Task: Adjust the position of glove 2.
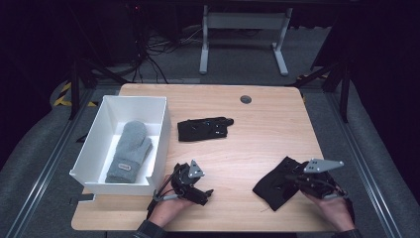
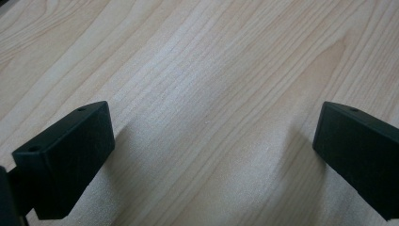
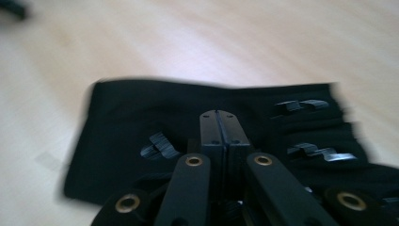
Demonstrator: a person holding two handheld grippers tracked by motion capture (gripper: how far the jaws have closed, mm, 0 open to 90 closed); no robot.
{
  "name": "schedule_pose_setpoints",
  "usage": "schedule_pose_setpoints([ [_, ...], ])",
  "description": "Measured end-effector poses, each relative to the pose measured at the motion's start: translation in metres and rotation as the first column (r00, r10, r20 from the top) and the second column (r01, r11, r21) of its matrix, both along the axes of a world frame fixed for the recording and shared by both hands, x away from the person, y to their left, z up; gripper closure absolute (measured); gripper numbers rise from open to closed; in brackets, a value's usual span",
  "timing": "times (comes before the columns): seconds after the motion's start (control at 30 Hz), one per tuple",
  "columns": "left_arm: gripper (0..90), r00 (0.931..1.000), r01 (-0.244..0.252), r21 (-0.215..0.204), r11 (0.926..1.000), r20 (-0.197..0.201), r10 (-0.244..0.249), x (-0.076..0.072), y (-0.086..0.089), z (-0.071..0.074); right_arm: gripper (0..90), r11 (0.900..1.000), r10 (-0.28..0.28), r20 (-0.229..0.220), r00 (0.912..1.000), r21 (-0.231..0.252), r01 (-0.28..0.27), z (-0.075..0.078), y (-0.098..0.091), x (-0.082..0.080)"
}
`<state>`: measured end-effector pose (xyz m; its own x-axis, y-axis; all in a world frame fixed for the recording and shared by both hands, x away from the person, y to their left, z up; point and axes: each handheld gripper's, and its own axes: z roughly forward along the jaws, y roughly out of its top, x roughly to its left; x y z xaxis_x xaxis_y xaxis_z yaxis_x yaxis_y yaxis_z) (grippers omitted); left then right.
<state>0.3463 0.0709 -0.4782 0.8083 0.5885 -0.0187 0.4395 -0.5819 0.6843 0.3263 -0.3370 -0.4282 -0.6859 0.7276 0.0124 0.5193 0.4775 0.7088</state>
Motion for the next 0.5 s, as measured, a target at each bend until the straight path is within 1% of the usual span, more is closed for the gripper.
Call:
schedule_pose_setpoints([
  [0.13,0.0,1.0000,0.001,0.002,1.0000,0.001,-0.001,0.000,0.000,0.000,90.0,0.9964,-0.085,0.005,0.9964,0.004,0.084,-0.001,-0.008,0.026],
  [0.2,0.0,1.0000,0.000,0.002,1.0000,0.001,0.000,0.000,0.000,0.000,90.0,0.9941,-0.108,-0.002,0.9941,0.002,0.108,-0.004,-0.009,0.037],
  [0.27,0.0,1.0000,0.001,0.002,1.0000,0.001,-0.001,0.000,0.000,0.000,90.0,0.9910,-0.133,-0.002,0.9911,-0.015,0.133,-0.006,-0.008,0.046],
  [0.33,0.0,1.0000,0.001,0.002,1.0000,0.002,-0.001,0.000,0.000,0.000,90.0,0.9884,-0.149,-0.005,0.9889,-0.030,0.148,-0.009,-0.008,0.053],
  [0.4,0.0,1.0000,0.001,0.002,1.0000,0.001,-0.001,0.000,0.000,0.000,90.0,0.9856,-0.166,-0.024,0.9859,-0.037,0.165,-0.013,-0.008,0.059],
  [0.47,0.0,1.0000,0.001,0.002,1.0000,0.001,-0.001,0.000,0.000,0.000,90.0,0.9849,-0.168,-0.039,0.9849,-0.046,0.167,-0.017,-0.006,0.064],
  [0.5,0.0,1.0000,0.001,0.002,1.0000,0.002,-0.001,0.000,0.000,0.000,90.0,0.9854,-0.167,-0.035,0.9854,-0.043,0.165,-0.018,-0.005,0.065],
])
